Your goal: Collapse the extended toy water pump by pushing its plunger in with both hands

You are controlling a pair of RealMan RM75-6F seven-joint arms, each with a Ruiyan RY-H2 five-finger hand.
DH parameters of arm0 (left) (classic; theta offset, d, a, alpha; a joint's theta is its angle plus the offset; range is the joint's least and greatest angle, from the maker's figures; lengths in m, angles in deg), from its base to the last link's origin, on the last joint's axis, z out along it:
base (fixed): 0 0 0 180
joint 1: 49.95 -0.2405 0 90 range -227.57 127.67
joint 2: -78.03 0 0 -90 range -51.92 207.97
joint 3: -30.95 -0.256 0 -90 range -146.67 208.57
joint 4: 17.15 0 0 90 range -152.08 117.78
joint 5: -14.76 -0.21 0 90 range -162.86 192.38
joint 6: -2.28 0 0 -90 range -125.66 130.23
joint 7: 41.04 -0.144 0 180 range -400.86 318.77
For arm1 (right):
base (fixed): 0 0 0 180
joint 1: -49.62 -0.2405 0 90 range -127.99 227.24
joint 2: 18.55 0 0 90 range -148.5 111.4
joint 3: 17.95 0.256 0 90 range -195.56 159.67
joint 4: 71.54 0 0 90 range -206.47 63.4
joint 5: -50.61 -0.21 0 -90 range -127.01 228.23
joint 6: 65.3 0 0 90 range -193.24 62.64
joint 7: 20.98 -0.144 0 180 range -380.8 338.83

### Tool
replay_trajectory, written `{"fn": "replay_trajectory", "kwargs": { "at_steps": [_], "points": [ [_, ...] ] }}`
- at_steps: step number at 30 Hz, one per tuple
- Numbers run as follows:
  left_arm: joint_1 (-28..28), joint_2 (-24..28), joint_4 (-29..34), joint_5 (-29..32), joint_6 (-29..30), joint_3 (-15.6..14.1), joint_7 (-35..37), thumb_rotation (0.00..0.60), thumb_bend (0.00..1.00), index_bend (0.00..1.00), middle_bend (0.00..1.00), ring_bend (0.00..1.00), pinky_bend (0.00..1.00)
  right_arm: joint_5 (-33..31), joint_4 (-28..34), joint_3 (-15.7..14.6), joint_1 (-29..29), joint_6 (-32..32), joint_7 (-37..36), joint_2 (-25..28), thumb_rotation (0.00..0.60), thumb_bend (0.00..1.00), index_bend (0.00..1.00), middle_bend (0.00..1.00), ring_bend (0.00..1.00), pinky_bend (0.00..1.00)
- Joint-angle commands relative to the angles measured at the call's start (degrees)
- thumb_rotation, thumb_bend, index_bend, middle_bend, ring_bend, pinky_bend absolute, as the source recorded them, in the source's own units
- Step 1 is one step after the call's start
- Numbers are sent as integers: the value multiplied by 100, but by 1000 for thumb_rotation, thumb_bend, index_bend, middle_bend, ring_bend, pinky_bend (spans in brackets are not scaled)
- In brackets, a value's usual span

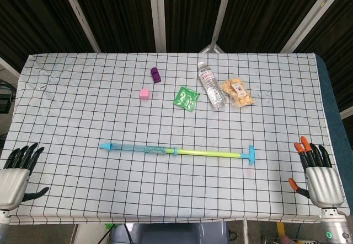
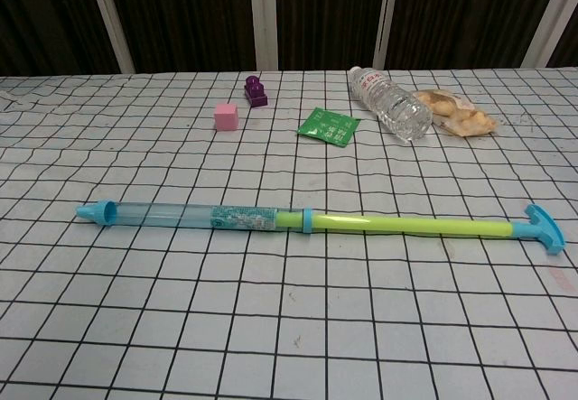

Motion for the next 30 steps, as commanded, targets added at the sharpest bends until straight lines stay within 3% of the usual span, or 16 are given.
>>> {"fn": "replay_trajectory", "kwargs": {
  "at_steps": [1, 15, 23, 30],
  "points": [
    [-4, 7, 12, 12, -25, 5, -21, 600, 45, 0, 0, 0, 0, -12, 2, 5, 4, 9, -2, 3, 600, 276, 0, 0, 0, 0],
    [-10, 7, 57, 60, -121, 51, -35, 600, 45, 0, 0, 0, 0, 95, 31, -52, 8, 58, -82, -82, 600, 274, 11, 0, 0, 0],
    [20, 17, 100, 33, -196, 77, -21, 600, 45, 0, 0, 0, 0, -53, 366, 164, -320, 455, 285, -296, 600, 274, 308, 6, 0, 0],
    [14, -4, 63, -30, -195, 84, -20, 600, 45, 0, 0, 0, 0, -585, 502, 487, -768, 1003, 1067, -900, 600, 273, 361, 39, 0, 0]
  ]
}}
